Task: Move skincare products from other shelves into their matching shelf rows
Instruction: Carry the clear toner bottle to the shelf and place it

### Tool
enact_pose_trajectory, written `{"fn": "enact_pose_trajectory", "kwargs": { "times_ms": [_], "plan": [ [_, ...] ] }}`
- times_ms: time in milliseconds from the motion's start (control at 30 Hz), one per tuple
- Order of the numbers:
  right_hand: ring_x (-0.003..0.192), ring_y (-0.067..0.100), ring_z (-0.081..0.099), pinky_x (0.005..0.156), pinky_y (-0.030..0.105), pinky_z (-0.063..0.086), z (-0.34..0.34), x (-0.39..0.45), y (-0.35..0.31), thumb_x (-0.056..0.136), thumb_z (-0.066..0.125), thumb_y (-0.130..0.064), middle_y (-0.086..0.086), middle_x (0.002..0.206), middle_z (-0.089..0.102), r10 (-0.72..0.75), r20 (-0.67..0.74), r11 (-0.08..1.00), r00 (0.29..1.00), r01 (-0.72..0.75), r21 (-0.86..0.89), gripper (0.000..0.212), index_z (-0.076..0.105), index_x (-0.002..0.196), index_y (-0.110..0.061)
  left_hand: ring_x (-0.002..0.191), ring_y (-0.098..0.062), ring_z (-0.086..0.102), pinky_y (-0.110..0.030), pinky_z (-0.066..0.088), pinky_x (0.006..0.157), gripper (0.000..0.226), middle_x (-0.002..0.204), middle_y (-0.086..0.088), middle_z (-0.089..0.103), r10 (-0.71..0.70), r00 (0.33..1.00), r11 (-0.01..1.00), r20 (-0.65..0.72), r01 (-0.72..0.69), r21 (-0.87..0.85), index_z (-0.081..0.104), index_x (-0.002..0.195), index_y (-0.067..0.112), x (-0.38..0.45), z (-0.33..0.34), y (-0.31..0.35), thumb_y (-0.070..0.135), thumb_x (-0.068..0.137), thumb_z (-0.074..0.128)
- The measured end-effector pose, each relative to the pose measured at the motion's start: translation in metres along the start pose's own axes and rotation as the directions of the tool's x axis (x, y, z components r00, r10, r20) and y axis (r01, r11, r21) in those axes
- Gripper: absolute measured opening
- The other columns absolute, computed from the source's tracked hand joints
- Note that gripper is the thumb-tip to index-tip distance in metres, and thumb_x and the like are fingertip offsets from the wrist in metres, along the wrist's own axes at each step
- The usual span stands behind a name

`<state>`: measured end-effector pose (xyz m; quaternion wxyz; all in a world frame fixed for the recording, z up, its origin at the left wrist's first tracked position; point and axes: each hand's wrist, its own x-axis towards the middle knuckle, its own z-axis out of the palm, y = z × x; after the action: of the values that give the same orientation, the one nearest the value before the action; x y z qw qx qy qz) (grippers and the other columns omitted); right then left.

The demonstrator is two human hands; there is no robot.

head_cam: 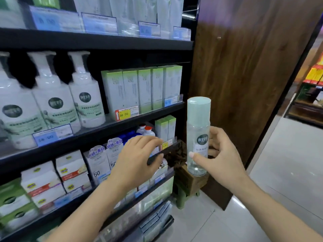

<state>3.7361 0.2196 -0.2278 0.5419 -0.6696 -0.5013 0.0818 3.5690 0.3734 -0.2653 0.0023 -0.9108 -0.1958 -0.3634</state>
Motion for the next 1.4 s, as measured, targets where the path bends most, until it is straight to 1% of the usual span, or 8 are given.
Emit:
{"fn": "enact_pose_trajectory", "kwargs": {
  "times_ms": [367, 533, 667, 833, 1000, 1133, 1300, 1400],
  "plan": [
    [0.101, -0.008, 0.055, 0.077, 0.013, 0.046, 0.004, 0.079, 0.011, 0.067, 0.082, -0.022, -0.033, 0.105, 0.057, -0.25, 0.307, 0.963, 0.918, 0.202, 0.179, 0.059, 0.047, 0.107, -0.047, 0.104, -0.017, 0.055, -0.024, 0.034, 0.095, 0.04, 0.112, 0.001, 0.064, -0.299, 0.949, 0.91, -0.103, 0.316, 0.269, 0.064, 0.116, 0.013, -0.01, -0.021, 0.011, 0.036, 0.086, 0.049],
    [0.095, -0.005, 0.059, 0.075, 0.006, 0.044, 0.025, 0.096, -0.001, 0.069, 0.081, -0.011, -0.03, 0.102, 0.06, -0.394, 0.395, 0.907, 0.83, 0.282, 0.313, 0.056, 0.05, 0.107, -0.038, 0.105, -0.017, 0.055, -0.029, 0.041, 0.094, 0.038, 0.113, 0.001, 0.063, -0.363, 0.914, 0.836, -0.18, 0.405, 0.37, 0.063, 0.118, 0.014, -0.027, -0.054, 0.022, 0.033, 0.087, 0.052],
    [0.095, 0.004, 0.063, 0.078, 0.019, 0.053, 0.049, 0.099, -0.016, 0.068, 0.081, -0.012, -0.019, 0.103, 0.064, -0.454, 0.453, 0.871, 0.767, 0.276, 0.407, 0.057, 0.05, 0.107, -0.04, 0.106, -0.017, 0.056, -0.031, 0.042, 0.094, 0.038, 0.113, 0.002, 0.064, -0.398, 0.888, 0.765, -0.231, 0.461, 0.45, 0.063, 0.119, 0.014, -0.045, -0.085, 0.036, 0.032, 0.087, 0.055],
    [0.099, 0.002, 0.061, 0.082, 0.024, 0.053, 0.081, 0.087, -0.041, 0.069, 0.081, -0.013, -0.016, 0.107, 0.063, -0.509, 0.498, 0.835, 0.702, 0.262, 0.484, 0.059, 0.048, 0.108, -0.041, 0.106, -0.015, 0.055, -0.026, 0.04, 0.094, 0.036, 0.112, 0.002, 0.064, -0.453, 0.844, 0.676, -0.286, 0.535, 0.506, 0.063, 0.118, 0.014, -0.075, -0.119, 0.042, 0.032, 0.087, 0.055],
    [0.096, 0.002, 0.063, 0.082, 0.027, 0.054, 0.116, 0.066, -0.072, 0.068, 0.081, -0.011, -0.017, 0.104, 0.064, -0.524, 0.505, 0.815, 0.686, 0.232, 0.531, 0.057, 0.05, 0.109, -0.037, 0.107, -0.015, 0.055, -0.031, 0.044, 0.093, 0.039, 0.114, 0.003, 0.063, -0.5, 0.817, 0.631, -0.287, 0.57, 0.526, 0.061, 0.12, 0.015, -0.107, -0.15, 0.031, 0.036, 0.089, 0.051],
    [0.098, 0.001, 0.062, 0.08, 0.022, 0.053, 0.146, 0.05, -0.098, 0.069, 0.081, -0.014, -0.023, 0.105, 0.063, -0.531, 0.482, 0.801, 0.697, 0.226, 0.555, 0.058, 0.049, 0.112, -0.037, 0.107, -0.013, 0.053, -0.027, 0.041, 0.094, 0.042, 0.113, 0.004, 0.063, -0.514, 0.801, 0.605, -0.307, 0.592, 0.532, 0.061, 0.12, 0.016, -0.13, -0.179, 0.006, 0.038, 0.087, 0.05],
    [0.094, -0.002, 0.062, 0.074, 0.01, 0.048, 0.184, 0.028, -0.121, 0.07, 0.079, -0.007, -0.019, 0.103, 0.065, -0.502, 0.459, 0.793, 0.734, 0.179, 0.582, 0.057, 0.05, 0.108, -0.038, 0.103, -0.018, 0.059, -0.033, 0.045, 0.092, 0.043, 0.111, 0.002, 0.065, -0.519, 0.807, 0.606, -0.284, 0.581, 0.543, 0.063, 0.117, 0.014, -0.155, -0.205, -0.035, 0.039, 0.086, 0.047],
    [0.096, -0.003, 0.061, 0.077, 0.012, 0.048, 0.202, 0.021, -0.13, 0.07, 0.08, -0.01, -0.026, 0.102, 0.063, -0.492, 0.464, 0.809, 0.737, 0.19, 0.557, 0.057, 0.049, 0.107, -0.041, 0.102, -0.021, 0.059, -0.034, 0.045, 0.09, 0.043, 0.11, 0.0, 0.065, -0.525, 0.81, 0.597, -0.262, 0.57, 0.564, 0.064, 0.116, 0.013, -0.168, -0.222, -0.063, 0.04, 0.087, 0.047]
  ]
}}
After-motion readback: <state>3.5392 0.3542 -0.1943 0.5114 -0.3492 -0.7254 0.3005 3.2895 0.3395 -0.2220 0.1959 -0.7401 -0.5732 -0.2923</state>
